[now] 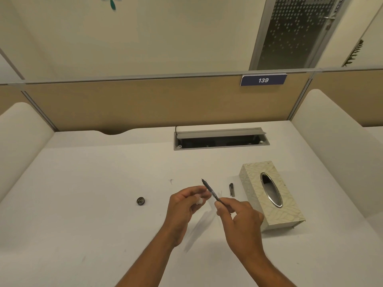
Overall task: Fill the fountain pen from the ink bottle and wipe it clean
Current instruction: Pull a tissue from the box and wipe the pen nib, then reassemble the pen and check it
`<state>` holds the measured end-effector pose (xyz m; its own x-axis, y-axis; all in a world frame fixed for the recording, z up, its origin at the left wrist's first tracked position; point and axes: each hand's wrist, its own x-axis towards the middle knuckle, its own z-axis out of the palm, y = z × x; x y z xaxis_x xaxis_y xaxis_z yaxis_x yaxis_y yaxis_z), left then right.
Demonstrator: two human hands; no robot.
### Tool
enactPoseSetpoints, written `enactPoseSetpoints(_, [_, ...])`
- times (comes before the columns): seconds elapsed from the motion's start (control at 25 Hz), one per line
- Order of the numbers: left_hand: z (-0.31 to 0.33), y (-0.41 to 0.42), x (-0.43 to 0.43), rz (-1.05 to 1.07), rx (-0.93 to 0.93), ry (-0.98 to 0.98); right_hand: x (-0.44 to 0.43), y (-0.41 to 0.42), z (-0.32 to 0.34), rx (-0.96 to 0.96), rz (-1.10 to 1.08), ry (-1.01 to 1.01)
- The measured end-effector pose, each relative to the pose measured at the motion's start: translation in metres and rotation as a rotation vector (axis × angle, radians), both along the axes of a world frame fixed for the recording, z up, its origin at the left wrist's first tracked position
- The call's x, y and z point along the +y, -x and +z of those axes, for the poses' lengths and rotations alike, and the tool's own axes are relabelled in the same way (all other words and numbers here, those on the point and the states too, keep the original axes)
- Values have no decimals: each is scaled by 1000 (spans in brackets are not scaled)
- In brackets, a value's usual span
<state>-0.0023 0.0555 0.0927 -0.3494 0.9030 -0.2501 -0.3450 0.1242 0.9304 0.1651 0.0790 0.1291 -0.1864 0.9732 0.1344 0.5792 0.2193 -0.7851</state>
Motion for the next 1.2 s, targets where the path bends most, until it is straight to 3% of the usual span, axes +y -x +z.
enactPoseSetpoints(0.24, [-8,-8,0,-53,-63,-19,2,9,-12,8,9,162])
enactPoseSetpoints(0.52, [-14,-10,-1,-6,117,96,15,3,-30,13,140,246])
enactPoseSetpoints(0.68, [-26,-21,2,-42,-49,106,22,4,-43,-10,180,200])
enactPoseSetpoints(0.8, [-39,-36,2,90,-106,202,22,7,-56,-34,224,237])
enactPoseSetpoints(0.96, [-44,-19,4,197,3,220,29,-33,-76,-41,12,261])
enactPoseSetpoints(1.04, [-45,-13,4,183,-4,211,28,-60,-90,-179,-80,304])
enactPoseSetpoints(1.16, [-49,-19,2,156,17,223,11,-75,-112,-510,-16,536])
enactPoseSetpoints(1.2, [-53,-22,1,138,25,229,5,-77,-118,-536,-2,584])
